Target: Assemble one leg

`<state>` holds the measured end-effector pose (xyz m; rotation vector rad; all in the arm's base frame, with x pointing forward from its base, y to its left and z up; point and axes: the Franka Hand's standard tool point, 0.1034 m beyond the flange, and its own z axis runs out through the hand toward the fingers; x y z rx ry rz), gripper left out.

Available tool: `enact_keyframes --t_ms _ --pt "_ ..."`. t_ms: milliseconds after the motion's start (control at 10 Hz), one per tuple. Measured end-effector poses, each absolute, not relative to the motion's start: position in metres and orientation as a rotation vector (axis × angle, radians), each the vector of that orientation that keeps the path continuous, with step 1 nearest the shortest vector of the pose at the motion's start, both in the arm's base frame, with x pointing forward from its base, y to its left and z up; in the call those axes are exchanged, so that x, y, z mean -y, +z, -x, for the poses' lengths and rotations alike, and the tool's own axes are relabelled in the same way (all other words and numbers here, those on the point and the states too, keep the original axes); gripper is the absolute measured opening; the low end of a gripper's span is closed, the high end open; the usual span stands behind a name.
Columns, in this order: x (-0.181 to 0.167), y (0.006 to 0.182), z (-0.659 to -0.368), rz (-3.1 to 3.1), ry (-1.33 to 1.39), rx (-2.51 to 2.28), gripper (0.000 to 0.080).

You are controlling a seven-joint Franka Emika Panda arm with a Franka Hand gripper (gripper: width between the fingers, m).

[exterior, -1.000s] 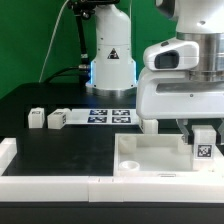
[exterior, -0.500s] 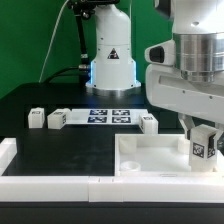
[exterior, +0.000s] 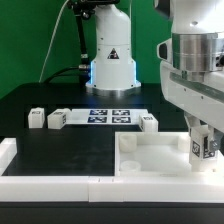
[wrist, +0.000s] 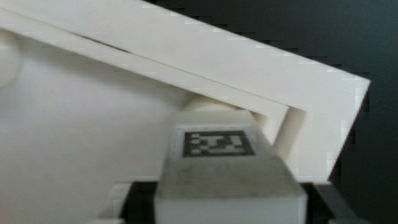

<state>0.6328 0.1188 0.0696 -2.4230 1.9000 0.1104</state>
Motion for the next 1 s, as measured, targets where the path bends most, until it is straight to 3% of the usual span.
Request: enact_keyframes --t_ms 100,200,400,1000 --pt "-0.1189 0.0695 -0.6327 2.427 0.111 -1.894 0.0366" --pt "-0.1189 0.0695 -0.6326 2.443 0.110 -1.873 0.0366" --pt "-0.1197 0.0694 -0.6321 2.473 0.111 -1.834 0.0623" --pt "-0.1224 0.0693 -0.6312 2.955 0.068 -0.848 0.0649"
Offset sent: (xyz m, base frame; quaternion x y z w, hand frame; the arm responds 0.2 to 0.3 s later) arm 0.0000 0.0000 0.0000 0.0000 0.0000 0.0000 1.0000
